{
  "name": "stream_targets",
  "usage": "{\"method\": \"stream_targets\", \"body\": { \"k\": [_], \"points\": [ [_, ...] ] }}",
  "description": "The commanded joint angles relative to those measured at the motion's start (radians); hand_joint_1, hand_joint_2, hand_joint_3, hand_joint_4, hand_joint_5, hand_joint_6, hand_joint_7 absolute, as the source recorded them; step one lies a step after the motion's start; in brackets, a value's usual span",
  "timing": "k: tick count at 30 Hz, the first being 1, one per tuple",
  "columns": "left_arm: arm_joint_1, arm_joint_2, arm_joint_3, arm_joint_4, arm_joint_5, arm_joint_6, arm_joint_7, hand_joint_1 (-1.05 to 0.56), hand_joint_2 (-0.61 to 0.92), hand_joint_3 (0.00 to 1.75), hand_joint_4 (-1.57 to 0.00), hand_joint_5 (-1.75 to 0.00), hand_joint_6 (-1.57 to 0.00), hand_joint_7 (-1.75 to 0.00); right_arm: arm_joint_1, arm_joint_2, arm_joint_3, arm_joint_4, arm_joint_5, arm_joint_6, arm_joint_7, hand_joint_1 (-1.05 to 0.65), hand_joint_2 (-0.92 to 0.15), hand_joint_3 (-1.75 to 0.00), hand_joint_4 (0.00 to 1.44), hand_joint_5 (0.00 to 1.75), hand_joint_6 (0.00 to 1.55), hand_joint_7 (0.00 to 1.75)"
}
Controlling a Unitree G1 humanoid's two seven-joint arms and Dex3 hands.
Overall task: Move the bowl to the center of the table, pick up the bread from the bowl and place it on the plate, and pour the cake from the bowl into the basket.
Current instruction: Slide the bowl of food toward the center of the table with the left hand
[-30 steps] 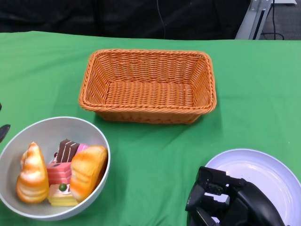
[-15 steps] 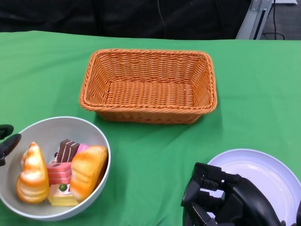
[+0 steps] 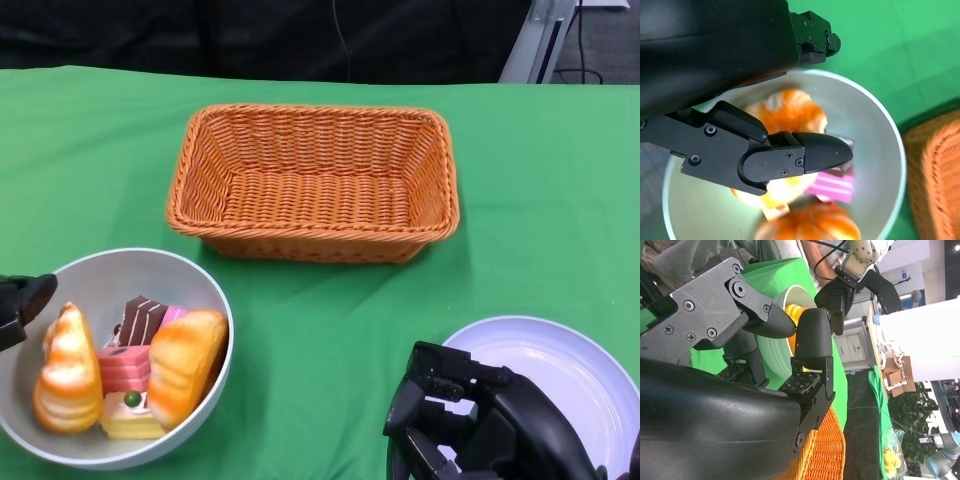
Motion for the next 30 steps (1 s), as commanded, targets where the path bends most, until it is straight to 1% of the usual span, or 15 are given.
{"method": "stream_targets", "body": {
  "k": [1, 6, 10, 17, 20, 24, 30],
  "points": [
    [0.003, -0.002, 0.016, -0.055, -0.033, 0.076, 0.007, -0.75, 0.92, 0.51, 0.00, 0.00, 0.00, 0.00, 0.002, 0.005, -0.001, -0.004, 0.005, -0.007, -0.005, -0.16, -0.49, -1.19, 0.74, 1.65, 0.74, 1.38],
    [0.026, -0.009, -0.001, -0.163, -0.094, 0.189, -0.018, -0.74, 0.92, 0.54, 0.00, 0.00, 0.00, 0.00, -0.005, 0.005, 0.002, -0.006, 0.004, 0.003, -0.010, -0.14, -0.49, -1.19, 0.73, 1.65, 0.74, 1.37],
    [0.042, -0.008, -0.017, -0.229, -0.126, 0.232, -0.022, -0.75, 0.92, 0.55, 0.00, 0.00, 0.00, 0.00, -0.011, 0.006, 0.004, 0.000, 0.007, 0.000, -0.007, -0.14, -0.49, -1.21, 0.73, 1.65, 0.74, 1.38],
    [0.042, -0.023, -0.014, -0.253, -0.189, 0.292, -0.018, -0.75, 0.92, 0.57, 0.00, 0.00, 0.00, 0.00, -0.021, 0.012, 0.005, 0.006, 0.014, 0.005, -0.011, -0.16, -0.48, -1.19, 0.73, 1.64, 0.74, 1.37],
    [0.037, -0.041, 0.008, -0.266, -0.220, 0.350, 0.003, -0.74, 0.92, 0.57, 0.00, 0.00, 0.00, 0.00, -0.021, 0.013, 0.007, 0.005, 0.011, 0.004, -0.013, -0.15, -0.49, -1.19, 0.73, 1.64, 0.75, 1.36],
    [0.039, -0.045, -0.006, -0.279, -0.242, 0.364, -0.014, -0.73, 0.92, 0.58, 0.00, 0.00, 0.00, 0.00, -0.023, 0.012, 0.011, -0.003, 0.007, 0.015, -0.020, -0.15, -0.49, -1.19, 0.73, 1.64, 0.75, 1.36],
    [0.037, -0.075, 0.013, -0.282, -0.291, 0.400, -0.007, -0.73, 0.92, 0.60, 0.00, 0.00, 0.00, 0.00, -0.027, 0.019, 0.018, 0.000, 0.006, 0.012, -0.024, -0.14, -0.48, -1.20, 0.74, 1.63, 0.75, 1.36]
  ]
}}
